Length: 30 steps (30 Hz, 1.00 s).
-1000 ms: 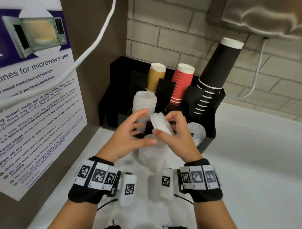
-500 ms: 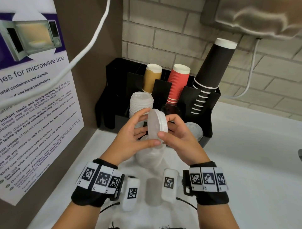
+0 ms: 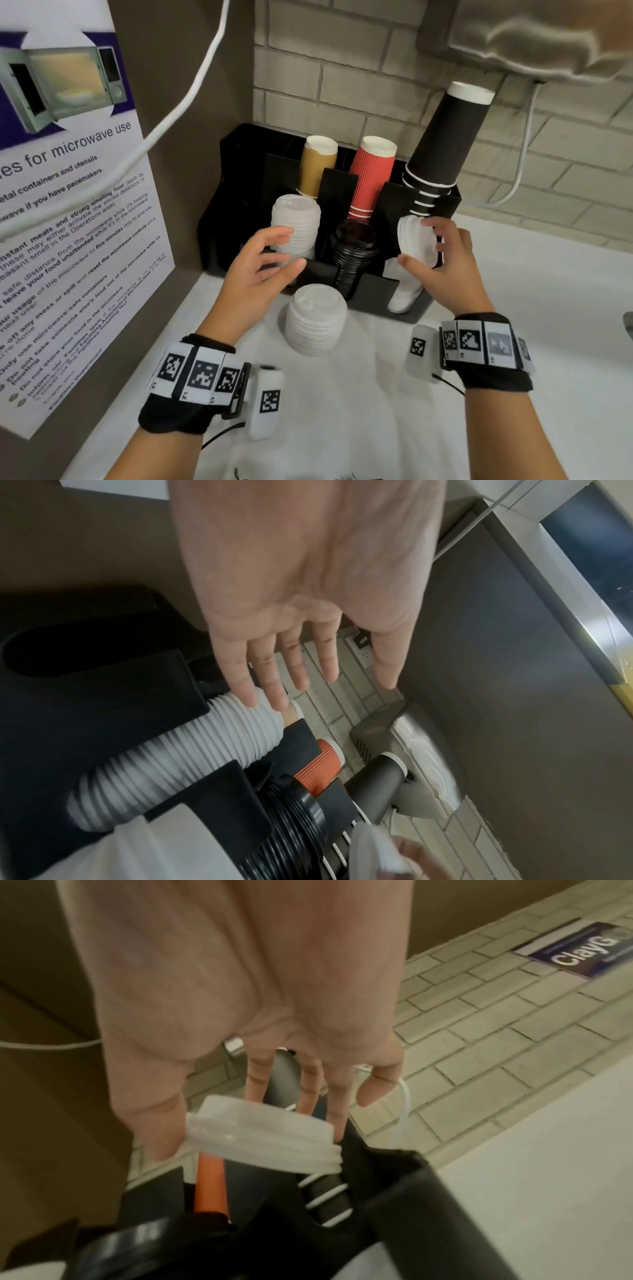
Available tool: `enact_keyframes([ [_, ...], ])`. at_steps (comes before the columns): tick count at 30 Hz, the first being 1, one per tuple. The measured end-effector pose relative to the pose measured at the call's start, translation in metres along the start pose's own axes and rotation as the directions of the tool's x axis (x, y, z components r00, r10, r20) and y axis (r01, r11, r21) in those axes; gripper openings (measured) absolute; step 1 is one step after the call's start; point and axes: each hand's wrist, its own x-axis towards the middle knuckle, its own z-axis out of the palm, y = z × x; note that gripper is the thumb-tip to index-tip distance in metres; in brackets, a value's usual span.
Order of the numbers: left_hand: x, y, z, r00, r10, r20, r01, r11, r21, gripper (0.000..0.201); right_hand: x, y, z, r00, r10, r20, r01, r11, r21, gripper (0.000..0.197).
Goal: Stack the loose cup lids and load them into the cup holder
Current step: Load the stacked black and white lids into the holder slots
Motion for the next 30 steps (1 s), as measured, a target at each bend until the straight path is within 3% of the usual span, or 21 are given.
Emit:
enact_keyframes([
  [6,0.001,-0.004,0.001,1.000,0.006,0.008,-0.006,1.000,0.015,0.037,0.005,0.014,0.003,0.981,-0.005,0.192,0.079,0.920,-0.383,0.062],
  [12,0.002,-0.006,0.002,1.000,0.004,0.020,-0.004,1.000,0.016,0.032,0.016,0.019,0.000,0.962,0.044,0.270,0.109,0.844,-0.525,0.065],
  [20,0.003,-0.005,0.001,1.000,0.002,0.004,-0.002,1.000,0.027,0.035,0.018,0.025,0.009,0.919,0.175,0.354,0.139,0.695,-0.705,0.048],
  [25,0.002,-0.005,0.002,1.000,-0.001,0.004,0.001,0.999,0.033,0.035,0.016,0.024,0.018,0.922,0.123,0.367,0.229,0.592,-0.773,0.081],
  [30,0.001,-0.005,0.001,1.000,0.000,0.000,0.000,0.999,0.041,0.033,0.014,0.027,0.026,0.904,0.223,0.366,0.232,0.463,-0.856,0.077],
])
